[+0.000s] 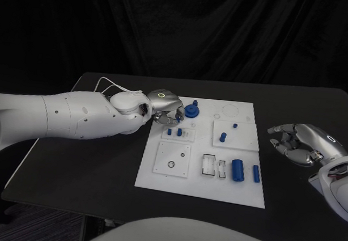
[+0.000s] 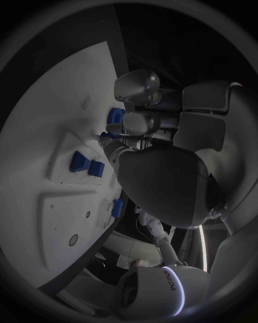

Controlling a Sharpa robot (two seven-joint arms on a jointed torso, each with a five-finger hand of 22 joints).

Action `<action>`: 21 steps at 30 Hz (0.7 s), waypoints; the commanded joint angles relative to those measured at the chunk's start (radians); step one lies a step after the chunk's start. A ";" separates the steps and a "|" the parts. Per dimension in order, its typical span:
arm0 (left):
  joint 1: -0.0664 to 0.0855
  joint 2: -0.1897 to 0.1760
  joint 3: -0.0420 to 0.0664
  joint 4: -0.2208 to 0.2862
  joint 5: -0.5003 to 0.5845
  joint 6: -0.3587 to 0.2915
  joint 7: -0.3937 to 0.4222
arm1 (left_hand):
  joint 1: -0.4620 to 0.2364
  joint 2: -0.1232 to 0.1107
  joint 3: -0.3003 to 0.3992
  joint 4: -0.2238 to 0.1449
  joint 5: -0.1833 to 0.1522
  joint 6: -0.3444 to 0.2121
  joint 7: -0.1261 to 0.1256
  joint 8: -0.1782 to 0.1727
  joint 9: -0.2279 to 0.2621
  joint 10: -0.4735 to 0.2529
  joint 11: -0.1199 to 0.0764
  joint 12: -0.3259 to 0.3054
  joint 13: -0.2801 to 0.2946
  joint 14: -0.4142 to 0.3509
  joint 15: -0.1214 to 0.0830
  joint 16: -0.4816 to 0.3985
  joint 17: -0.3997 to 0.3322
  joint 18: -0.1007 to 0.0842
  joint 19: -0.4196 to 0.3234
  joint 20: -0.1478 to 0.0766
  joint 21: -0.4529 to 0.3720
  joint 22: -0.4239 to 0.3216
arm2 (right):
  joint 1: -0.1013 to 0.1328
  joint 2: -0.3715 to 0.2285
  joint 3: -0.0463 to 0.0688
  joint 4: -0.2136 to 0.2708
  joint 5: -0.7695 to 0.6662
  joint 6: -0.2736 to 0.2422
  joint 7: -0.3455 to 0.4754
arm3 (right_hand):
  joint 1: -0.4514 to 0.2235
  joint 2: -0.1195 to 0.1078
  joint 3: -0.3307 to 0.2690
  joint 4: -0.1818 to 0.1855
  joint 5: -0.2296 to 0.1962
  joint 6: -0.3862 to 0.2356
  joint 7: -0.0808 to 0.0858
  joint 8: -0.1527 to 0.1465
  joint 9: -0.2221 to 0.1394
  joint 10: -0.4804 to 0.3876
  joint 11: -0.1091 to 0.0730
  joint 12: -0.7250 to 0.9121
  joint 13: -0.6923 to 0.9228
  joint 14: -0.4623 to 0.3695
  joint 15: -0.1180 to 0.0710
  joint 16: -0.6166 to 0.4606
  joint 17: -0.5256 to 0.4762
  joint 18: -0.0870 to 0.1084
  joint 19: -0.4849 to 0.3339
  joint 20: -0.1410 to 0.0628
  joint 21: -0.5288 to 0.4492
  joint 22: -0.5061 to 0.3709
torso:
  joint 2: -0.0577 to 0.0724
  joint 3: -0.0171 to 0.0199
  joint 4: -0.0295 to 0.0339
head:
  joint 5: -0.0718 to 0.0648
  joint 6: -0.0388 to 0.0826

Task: Assemble the parts on the task board

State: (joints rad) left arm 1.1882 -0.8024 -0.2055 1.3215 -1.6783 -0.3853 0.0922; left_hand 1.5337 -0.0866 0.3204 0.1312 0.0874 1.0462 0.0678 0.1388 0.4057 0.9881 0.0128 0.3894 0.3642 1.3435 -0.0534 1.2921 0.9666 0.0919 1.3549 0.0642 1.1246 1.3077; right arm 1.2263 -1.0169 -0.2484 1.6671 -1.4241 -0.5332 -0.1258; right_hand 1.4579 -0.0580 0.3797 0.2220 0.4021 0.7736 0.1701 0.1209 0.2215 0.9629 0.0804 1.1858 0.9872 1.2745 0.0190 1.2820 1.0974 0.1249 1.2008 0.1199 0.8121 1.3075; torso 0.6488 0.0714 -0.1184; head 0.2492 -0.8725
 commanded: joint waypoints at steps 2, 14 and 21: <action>-0.007 0.003 -0.005 0.002 -0.001 0.050 0.008 | -0.004 0.000 0.002 0.003 -0.006 0.004 -0.001 0.004 0.001 0.006 0.001 -0.001 0.001 -0.009 0.000 -0.006 -0.002 0.000 -0.005 0.000 -0.006 0.141 | -0.003 0.000 0.001 0.001 -0.002 0.000 0.005 | -0.003 -0.004 0.005 0.002 0.004 0.008 0.001 0.000 -0.001 -0.005 0.003 -0.006 -0.001 -0.003 0.000 -0.005 0.000 0.020 -0.004 0.004 -0.005 0.069 | 0.000 -0.0002 0.0001 | 0.000 0.000; -0.007 -0.014 -0.005 0.015 -0.001 -0.094 0.020 | 0.004 0.002 0.005 0.001 0.001 0.018 0.000 0.010 0.004 0.023 -0.001 0.003 0.000 0.001 -0.002 0.002 0.014 -0.003 0.003 -0.001 0.007 0.145 | -0.003 -0.003 0.001 0.001 -0.002 0.001 0.004 | -0.001 -0.005 0.008 -0.002 0.005 0.008 0.001 0.000 -0.003 -0.006 0.004 -0.006 -0.001 -0.004 0.001 -0.006 -0.001 0.020 -0.005 0.005 -0.007 0.069 | 0.000 0.0000 0.0004 | -0.003 0.000; -0.008 -0.025 -0.005 0.025 -0.001 -0.164 0.020 | 0.007 0.000 0.005 -0.001 0.006 0.017 0.001 0.009 0.004 0.024 -0.001 0.002 -0.001 0.001 -0.002 0.002 0.012 -0.002 0.003 -0.001 0.005 0.145 | -0.003 -0.004 0.001 0.001 -0.002 0.002 0.004 | -0.001 -0.005 0.008 -0.002 0.005 0.008 0.001 0.000 -0.003 -0.006 0.004 -0.006 -0.001 -0.004 0.001 -0.006 -0.001 0.020 -0.005 0.005 -0.007 0.069 | 0.000 -0.0002 0.0003 | -0.002 0.000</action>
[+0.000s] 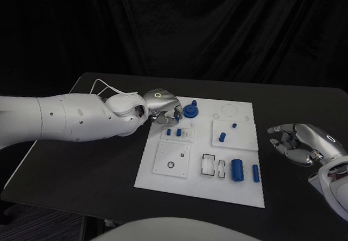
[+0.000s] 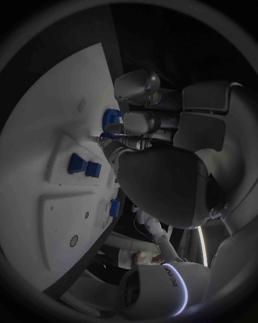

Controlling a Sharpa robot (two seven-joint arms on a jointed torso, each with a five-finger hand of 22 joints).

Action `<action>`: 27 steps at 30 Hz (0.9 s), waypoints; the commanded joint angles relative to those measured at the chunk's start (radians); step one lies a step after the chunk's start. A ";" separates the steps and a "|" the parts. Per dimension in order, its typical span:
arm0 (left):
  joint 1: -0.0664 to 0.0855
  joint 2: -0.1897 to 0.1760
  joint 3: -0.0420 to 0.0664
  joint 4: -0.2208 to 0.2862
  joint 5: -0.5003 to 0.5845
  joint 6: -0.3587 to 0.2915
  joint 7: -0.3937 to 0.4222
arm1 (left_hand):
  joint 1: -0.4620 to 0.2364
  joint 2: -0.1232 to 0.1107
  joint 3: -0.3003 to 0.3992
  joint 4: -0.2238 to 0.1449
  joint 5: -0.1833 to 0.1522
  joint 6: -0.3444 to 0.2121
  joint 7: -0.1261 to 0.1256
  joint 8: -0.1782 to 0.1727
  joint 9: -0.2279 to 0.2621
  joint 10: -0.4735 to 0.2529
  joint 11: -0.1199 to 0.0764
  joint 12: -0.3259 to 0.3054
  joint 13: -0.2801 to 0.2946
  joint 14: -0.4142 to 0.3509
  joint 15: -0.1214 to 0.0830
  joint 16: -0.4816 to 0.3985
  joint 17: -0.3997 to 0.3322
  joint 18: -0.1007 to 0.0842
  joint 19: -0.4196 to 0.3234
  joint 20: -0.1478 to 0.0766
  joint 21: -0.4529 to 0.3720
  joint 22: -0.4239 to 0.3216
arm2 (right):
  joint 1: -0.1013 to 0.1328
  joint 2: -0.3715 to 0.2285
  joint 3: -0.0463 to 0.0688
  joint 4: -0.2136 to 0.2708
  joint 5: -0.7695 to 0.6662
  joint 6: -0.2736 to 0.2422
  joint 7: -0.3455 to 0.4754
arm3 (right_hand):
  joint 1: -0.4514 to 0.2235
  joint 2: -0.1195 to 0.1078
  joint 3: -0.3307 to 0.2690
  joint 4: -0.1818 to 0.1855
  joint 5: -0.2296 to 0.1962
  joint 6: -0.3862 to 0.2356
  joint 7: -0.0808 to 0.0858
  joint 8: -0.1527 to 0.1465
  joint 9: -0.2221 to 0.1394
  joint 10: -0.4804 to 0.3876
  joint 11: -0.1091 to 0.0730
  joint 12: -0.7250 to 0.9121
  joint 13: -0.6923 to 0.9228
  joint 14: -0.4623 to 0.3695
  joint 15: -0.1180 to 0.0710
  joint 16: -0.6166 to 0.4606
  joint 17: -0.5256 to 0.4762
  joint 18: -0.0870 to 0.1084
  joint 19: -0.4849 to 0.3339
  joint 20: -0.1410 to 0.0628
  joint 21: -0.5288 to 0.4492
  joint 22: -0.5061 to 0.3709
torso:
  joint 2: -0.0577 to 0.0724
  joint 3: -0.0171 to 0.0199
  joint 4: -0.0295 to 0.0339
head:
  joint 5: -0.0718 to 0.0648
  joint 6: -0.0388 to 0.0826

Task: Assemble the parts on the task board

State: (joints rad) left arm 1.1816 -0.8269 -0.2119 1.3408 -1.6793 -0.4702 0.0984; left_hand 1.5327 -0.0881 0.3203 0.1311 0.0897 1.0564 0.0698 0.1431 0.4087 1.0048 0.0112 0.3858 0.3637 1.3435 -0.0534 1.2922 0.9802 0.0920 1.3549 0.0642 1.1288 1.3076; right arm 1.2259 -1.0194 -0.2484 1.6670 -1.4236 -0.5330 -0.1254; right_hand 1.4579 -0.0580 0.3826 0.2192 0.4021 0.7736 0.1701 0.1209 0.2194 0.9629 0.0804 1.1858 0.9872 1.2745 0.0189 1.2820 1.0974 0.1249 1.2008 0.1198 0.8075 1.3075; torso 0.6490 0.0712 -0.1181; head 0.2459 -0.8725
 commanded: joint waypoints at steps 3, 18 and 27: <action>-0.001 0.000 0.001 0.005 0.000 -0.068 0.011 | 0.007 0.000 0.004 0.000 0.004 0.006 -0.001 0.004 0.000 0.005 0.002 0.004 -0.001 -0.001 -0.002 -0.001 -0.007 -0.002 0.002 -0.001 -0.001 0.144 | -0.003 0.000 0.001 0.001 -0.002 0.002 0.004 | -0.001 -0.005 0.005 0.001 0.005 0.009 0.001 0.000 -0.001 -0.006 0.004 -0.006 -0.001 -0.004 0.001 -0.006 -0.001 0.020 -0.005 0.005 -0.003 0.069 | 0.000 -0.0002 0.0000 | 0.001 0.000; -0.001 0.010 0.001 -0.003 0.000 0.037 -0.005 | 0.004 -0.004 0.003 0.005 -0.002 -0.004 0.000 -0.005 -0.004 -0.006 0.005 -0.010 -0.010 -0.015 0.001 -0.019 -0.038 0.002 -0.009 -0.001 -0.027 0.138 | -0.003 0.000 0.001 0.001 -0.002 0.003 0.003 | -0.001 -0.005 0.005 0.001 0.005 0.009 0.001 0.000 -0.001 -0.006 0.004 -0.006 -0.001 -0.004 0.001 -0.006 -0.001 0.020 -0.005 0.005 -0.003 0.069 | 0.001 0.0000 -0.0001 | 0.001 0.000; -0.001 0.005 0.001 0.001 0.000 0.056 -0.004 | 0.001 -0.006 0.002 0.008 -0.008 -0.004 -0.001 -0.006 -0.004 -0.006 0.005 -0.013 -0.013 -0.017 0.001 -0.022 -0.041 0.003 -0.010 -0.001 -0.030 0.137 | -0.004 -0.002 0.001 0.002 -0.002 0.003 0.003 | 0.000 -0.006 0.006 -0.001 0.004 0.009 0.002 -0.001 -0.002 -0.006 0.004 -0.005 -0.001 -0.004 0.001 -0.006 -0.001 0.020 -0.005 0.006 -0.003 0.069 | 0.000 0.0001 -0.0004 | 0.001 0.000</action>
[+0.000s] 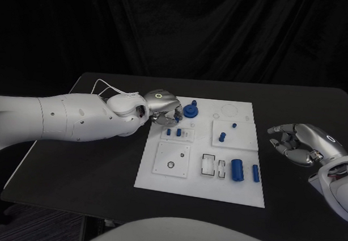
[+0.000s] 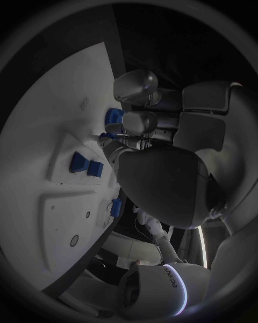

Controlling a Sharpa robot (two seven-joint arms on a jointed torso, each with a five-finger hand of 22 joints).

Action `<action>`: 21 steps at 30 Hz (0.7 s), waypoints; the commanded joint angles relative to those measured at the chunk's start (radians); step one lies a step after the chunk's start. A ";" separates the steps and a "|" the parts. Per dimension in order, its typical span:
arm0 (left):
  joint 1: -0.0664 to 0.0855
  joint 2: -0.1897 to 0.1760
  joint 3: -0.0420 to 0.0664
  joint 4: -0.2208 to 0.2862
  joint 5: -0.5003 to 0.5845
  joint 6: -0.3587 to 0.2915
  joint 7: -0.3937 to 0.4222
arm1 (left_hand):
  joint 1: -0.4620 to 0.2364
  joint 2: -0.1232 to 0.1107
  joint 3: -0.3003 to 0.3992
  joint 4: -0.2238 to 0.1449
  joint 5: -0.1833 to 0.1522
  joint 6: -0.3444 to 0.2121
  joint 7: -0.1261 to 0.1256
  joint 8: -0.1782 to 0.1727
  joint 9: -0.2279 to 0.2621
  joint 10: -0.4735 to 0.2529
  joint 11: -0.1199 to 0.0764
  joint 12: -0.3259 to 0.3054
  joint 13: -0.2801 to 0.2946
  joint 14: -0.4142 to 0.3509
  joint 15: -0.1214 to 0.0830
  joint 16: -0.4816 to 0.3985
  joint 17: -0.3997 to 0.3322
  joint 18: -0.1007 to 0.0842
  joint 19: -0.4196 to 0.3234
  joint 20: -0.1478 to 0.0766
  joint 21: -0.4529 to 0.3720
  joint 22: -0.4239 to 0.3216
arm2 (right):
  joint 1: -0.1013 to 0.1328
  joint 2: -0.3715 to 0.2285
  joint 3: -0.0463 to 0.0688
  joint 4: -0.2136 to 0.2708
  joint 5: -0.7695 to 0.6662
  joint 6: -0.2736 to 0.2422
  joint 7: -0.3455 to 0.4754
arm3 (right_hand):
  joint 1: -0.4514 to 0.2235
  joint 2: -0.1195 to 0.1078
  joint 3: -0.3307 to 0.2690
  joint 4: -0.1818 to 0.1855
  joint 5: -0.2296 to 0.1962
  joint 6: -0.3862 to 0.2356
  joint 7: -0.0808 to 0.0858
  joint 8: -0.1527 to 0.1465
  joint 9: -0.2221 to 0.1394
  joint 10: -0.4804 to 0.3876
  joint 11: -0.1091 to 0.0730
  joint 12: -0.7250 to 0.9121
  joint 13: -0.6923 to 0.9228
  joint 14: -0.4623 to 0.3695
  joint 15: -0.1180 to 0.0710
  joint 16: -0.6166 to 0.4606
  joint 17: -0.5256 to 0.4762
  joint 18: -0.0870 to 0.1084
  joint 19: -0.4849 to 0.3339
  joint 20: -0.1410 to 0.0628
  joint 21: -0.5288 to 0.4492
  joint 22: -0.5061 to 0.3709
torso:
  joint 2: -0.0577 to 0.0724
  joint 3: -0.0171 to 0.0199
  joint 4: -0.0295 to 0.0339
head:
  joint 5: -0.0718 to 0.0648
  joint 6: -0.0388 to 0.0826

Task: Assemble the parts on the task board

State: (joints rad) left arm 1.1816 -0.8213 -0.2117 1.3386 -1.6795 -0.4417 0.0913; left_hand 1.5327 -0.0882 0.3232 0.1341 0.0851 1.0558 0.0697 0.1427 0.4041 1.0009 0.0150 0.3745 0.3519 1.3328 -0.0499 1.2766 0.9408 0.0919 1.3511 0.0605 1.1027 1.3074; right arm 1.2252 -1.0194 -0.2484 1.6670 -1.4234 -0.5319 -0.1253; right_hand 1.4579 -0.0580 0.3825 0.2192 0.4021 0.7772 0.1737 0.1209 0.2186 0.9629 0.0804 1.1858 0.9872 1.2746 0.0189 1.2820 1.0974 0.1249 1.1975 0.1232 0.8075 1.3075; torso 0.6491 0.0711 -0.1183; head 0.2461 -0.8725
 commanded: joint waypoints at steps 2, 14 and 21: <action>-0.001 -0.001 0.001 0.005 0.000 0.031 0.004 | 0.001 -0.006 -0.001 0.006 -0.005 -0.004 -0.001 -0.007 0.000 -0.002 0.001 -0.002 -0.002 -0.007 -0.002 -0.008 -0.004 0.003 -0.007 0.003 -0.004 0.137 | -0.003 -0.001 0.001 0.002 -0.003 0.001 0.003 | 0.000 -0.006 0.006 -0.001 0.004 0.006 -0.002 -0.001 -0.001 -0.006 0.004 -0.005 -0.001 -0.004 0.001 -0.006 -0.001 0.020 -0.002 0.002 -0.003 0.069 | 0.000 0.0002 0.0001 | 0.001 0.000; -0.001 0.002 0.001 0.006 0.000 0.048 0.006 | 0.000 -0.005 -0.001 0.007 -0.008 -0.005 -0.001 -0.008 -0.001 -0.003 0.001 -0.004 -0.003 -0.008 -0.002 -0.009 -0.005 0.003 -0.008 0.003 -0.007 0.136 | -0.005 -0.002 0.001 0.002 -0.003 0.000 0.003 | 0.000 -0.006 0.006 -0.001 0.004 0.006 -0.002 -0.001 -0.001 -0.006 0.004 -0.005 -0.001 -0.004 0.001 -0.006 -0.001 0.020 -0.002 0.002 -0.003 0.069 | 0.000 0.0000 0.0003 | 0.000 0.000; -0.003 0.012 0.001 -0.003 0.000 0.048 0.006 | 0.001 -0.004 0.000 0.008 -0.008 -0.005 -0.001 -0.008 -0.001 -0.003 0.001 -0.004 -0.003 -0.008 -0.002 -0.008 -0.004 0.003 -0.008 0.003 -0.007 0.136 | -0.005 -0.003 0.001 0.003 -0.003 -0.001 0.003 | 0.000 -0.006 0.006 -0.001 0.004 0.006 -0.002 -0.001 -0.001 -0.006 0.004 -0.005 -0.001 -0.004 0.001 -0.006 -0.001 0.020 -0.002 0.002 -0.003 0.069 | 0.000 0.0000 -0.0001 | -0.001 0.000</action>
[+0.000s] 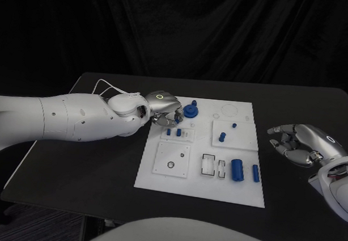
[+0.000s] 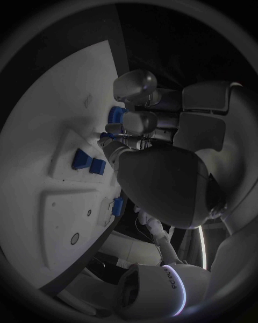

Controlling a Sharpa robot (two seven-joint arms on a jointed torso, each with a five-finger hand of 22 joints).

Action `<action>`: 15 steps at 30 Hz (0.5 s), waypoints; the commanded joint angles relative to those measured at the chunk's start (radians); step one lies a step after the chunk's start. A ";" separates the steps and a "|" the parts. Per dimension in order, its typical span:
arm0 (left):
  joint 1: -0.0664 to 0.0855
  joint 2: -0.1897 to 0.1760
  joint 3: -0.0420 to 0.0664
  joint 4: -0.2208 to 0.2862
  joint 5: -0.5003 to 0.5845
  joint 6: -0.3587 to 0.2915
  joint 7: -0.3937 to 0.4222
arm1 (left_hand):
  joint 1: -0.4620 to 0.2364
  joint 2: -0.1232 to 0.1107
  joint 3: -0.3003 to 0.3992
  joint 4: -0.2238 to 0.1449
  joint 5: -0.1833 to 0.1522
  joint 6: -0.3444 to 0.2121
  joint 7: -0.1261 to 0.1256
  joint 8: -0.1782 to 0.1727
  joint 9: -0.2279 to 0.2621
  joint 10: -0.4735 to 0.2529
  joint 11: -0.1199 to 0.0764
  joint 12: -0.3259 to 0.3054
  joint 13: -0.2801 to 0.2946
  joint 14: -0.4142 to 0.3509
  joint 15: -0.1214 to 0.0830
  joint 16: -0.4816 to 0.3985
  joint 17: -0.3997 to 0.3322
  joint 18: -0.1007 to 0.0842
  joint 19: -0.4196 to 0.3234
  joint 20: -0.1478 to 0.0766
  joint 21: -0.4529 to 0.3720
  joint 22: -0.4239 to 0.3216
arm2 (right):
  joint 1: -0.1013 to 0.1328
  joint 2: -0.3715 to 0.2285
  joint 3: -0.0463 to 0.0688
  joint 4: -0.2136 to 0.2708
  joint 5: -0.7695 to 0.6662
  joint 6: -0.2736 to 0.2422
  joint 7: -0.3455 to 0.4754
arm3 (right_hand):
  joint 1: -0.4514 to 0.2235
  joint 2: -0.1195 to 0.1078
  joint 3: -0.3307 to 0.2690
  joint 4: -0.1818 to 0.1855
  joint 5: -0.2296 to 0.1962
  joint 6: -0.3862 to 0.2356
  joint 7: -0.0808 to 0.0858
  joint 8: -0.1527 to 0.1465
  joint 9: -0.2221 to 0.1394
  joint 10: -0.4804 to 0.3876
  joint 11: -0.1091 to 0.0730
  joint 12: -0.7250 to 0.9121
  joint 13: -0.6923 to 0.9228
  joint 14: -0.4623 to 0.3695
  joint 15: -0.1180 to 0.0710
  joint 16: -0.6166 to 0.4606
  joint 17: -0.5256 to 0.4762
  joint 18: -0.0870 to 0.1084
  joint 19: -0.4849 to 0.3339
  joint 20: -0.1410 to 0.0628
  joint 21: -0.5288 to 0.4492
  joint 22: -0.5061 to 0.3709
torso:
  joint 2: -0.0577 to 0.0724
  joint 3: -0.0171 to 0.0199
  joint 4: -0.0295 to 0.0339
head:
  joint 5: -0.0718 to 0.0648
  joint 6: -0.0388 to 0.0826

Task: Assemble the parts on the task board

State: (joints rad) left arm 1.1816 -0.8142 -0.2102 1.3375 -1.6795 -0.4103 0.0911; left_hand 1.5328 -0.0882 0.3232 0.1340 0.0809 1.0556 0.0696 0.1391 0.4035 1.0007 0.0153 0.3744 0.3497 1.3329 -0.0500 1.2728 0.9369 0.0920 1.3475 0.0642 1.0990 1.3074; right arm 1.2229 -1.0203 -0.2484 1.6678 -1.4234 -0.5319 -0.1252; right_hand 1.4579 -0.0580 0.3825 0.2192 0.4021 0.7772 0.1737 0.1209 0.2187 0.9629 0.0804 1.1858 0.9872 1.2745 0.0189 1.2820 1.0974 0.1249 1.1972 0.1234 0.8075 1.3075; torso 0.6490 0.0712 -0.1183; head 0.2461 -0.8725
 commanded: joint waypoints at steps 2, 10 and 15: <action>-0.003 0.008 -0.001 -0.005 0.000 0.014 0.006 | 0.001 -0.003 0.000 0.008 -0.004 -0.005 -0.001 -0.005 0.000 -0.002 0.001 -0.004 -0.001 -0.007 -0.002 -0.004 0.000 0.003 -0.005 0.000 -0.004 0.136 | -0.003 -0.002 0.001 0.002 -0.003 -0.001 0.003 | 0.000 -0.006 0.006 -0.001 0.004 0.006 -0.002 -0.001 -0.001 -0.006 0.004 -0.005 -0.001 -0.004 0.001 -0.006 -0.001 0.020 -0.001 0.002 -0.003 0.069 | 0.000 0.0001 -0.0002 | 0.000 0.000; -0.005 0.013 -0.001 -0.010 0.000 -0.010 0.001 | 0.009 -0.001 0.004 0.005 0.001 -0.003 0.000 -0.005 -0.001 0.002 0.001 -0.005 -0.003 -0.004 -0.003 -0.002 0.006 0.003 -0.002 0.000 -0.001 0.138 | -0.003 -0.002 0.001 0.002 -0.003 0.000 0.004 | 0.000 -0.006 0.006 -0.001 0.004 0.006 -0.002 -0.001 -0.001 -0.006 0.004 -0.005 -0.001 -0.004 0.001 -0.006 -0.001 0.020 -0.001 0.002 -0.003 0.069 | 0.000 0.0000 -0.0002 | 0.000 0.000; -0.006 0.012 -0.001 -0.010 0.000 -0.017 -0.003 | 0.010 -0.001 0.004 0.004 0.003 -0.003 0.001 -0.005 -0.001 0.003 0.001 -0.005 -0.003 -0.003 -0.003 -0.001 0.007 0.002 -0.001 0.000 0.001 0.138 | -0.003 -0.001 0.001 0.001 -0.003 0.000 0.004 | 0.000 -0.006 0.006 -0.001 0.004 0.006 -0.002 -0.001 -0.001 -0.006 0.004 -0.005 -0.001 -0.004 0.001 -0.006 -0.001 0.020 -0.001 0.002 -0.003 0.069 | 0.000 0.0000 -0.0005 | 0.003 0.000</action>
State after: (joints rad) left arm 1.1789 -0.8043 -0.2108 1.3257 -1.6795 -0.4145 0.0880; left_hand 1.5328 -0.0882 0.3261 0.1369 0.0804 1.0554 0.0696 0.1353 0.4020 1.0006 0.0154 0.3743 0.3471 1.3329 -0.0499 1.2728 0.9422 0.0919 1.3475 0.0642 1.0990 1.3073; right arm 1.2222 -1.0206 -0.2484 1.6679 -1.4232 -0.5320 -0.1251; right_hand 1.4579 -0.0580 0.3825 0.2192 0.4021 0.7772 0.1737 0.1209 0.2189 0.9629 0.0804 1.1858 0.9872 1.2745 0.0190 1.2819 1.0974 0.1249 1.1972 0.1234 0.8075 1.3075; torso 0.6490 0.0712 -0.1184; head 0.2473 -0.8725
